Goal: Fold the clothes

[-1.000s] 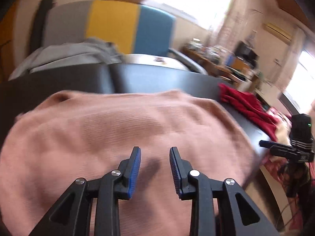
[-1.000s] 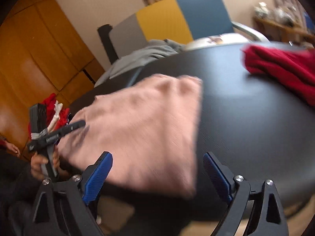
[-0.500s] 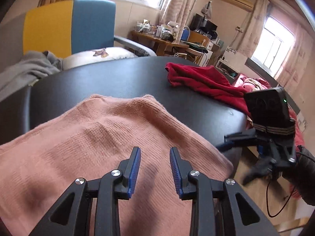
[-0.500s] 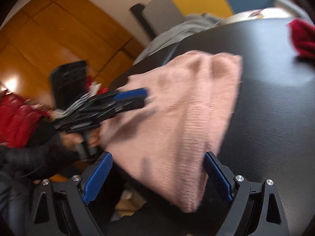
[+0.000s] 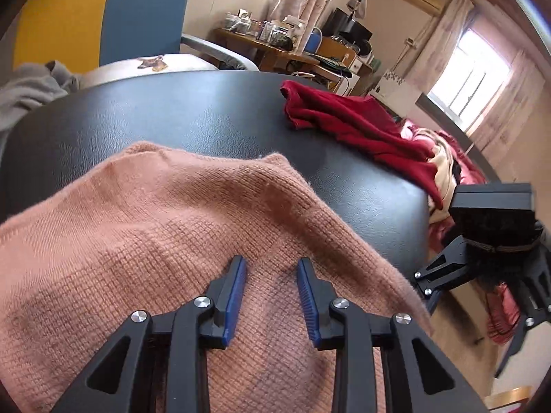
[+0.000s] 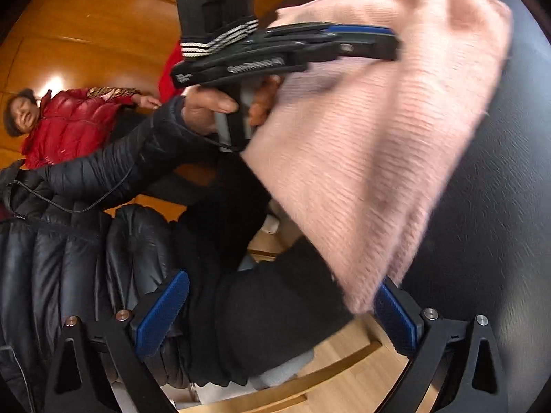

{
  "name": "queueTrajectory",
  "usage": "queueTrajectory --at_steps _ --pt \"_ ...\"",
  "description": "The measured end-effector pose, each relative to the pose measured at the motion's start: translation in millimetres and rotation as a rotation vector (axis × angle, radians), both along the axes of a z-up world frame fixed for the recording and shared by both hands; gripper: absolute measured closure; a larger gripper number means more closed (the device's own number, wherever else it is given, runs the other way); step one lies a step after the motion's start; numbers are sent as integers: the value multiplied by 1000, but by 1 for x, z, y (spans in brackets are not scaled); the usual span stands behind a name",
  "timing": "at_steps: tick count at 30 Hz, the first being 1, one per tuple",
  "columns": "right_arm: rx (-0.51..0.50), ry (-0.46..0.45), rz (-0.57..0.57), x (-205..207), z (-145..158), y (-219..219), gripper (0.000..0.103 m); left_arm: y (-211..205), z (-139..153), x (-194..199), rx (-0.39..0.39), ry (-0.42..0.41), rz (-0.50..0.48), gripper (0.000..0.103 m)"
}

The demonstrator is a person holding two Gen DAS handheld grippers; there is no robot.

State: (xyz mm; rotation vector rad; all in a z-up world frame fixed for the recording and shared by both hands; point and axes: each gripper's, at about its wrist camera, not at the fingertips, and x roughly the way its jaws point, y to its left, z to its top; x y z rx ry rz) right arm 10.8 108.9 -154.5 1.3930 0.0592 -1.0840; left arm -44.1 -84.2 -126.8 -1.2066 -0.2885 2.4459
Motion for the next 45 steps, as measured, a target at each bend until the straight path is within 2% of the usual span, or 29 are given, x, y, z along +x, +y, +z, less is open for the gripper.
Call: queueTrajectory --at_steps 3,6,8,9,11,12,13,14,15,17,18,19,20,21,24,26,27,28,33,35,36,38,41,43,45 --pt "35 97 -132 -4 12 20 2 -5 8 10 32 8 25 71" --pt "33 221 -332 -15 28 35 2 -21 13 22 103 14 73 69" --pt "-11 328 -442 -22 42 27 2 -29 14 32 92 23 97 68" --pt "-21 361 -458 -26 44 16 2 -33 15 37 86 27 109 67" --pt "-39 426 -484 -33 48 -7 15 -42 16 47 75 37 132 66" --pt "-48 458 -497 -37 50 -19 33 -46 17 51 69 41 144 64" --pt "-57 491 -510 -40 51 -30 47 -50 18 56 64 46 156 64" --pt "-66 523 -522 -44 53 -42 48 -54 18 61 58 50 167 62" --pt "-24 558 -539 -49 47 -54 47 -58 19 66 52 55 179 62" --pt "25 572 -563 -59 35 -66 47 -67 20 76 41 64 202 62" --pt "49 578 -575 -63 29 -72 53 -70 21 80 40 68 212 61" --pt "57 568 -577 -64 28 -72 76 -70 21 82 47 70 218 61" --pt "64 557 -577 -65 28 -73 91 -71 21 84 54 73 224 61" --pt "71 546 -578 -66 28 -73 97 -72 21 86 60 75 230 61" --pt "154 774 -580 -46 48 -69 97 -74 21 93 80 83 248 60" --pt "295 900 -554 -40 35 -70 97 -76 21 98 93 87 259 59" --pt "329 868 -560 -44 23 -68 97 -76 21 100 100 90 265 59" --pt "290 846 -613 -47 17 -61 97 -77 21 102 106 92 271 59" --pt "289 845 -673 -47 22 -56 95 -81 22 114 140 104 301 58" --pt "279 884 -720 -42 41 -58 83 -96 26 126 121 117 351 58" --pt "273 904 -744 -40 51 -60 66 -107 27 135 106 125 385 58" --pt "262 944 -792 -35 71 -62 63 -130 28 156 83 136 452 58" --pt "95 893 -770 -19 97 -91 56 -158 20 180 48 117 539 58" --pt "51 876 -698 -11 97 -123 52 -173 18 194 42 124 585 58" --pt "18 859 -625 -6 92 -154 51 -189 17 207 41 136 624 58"
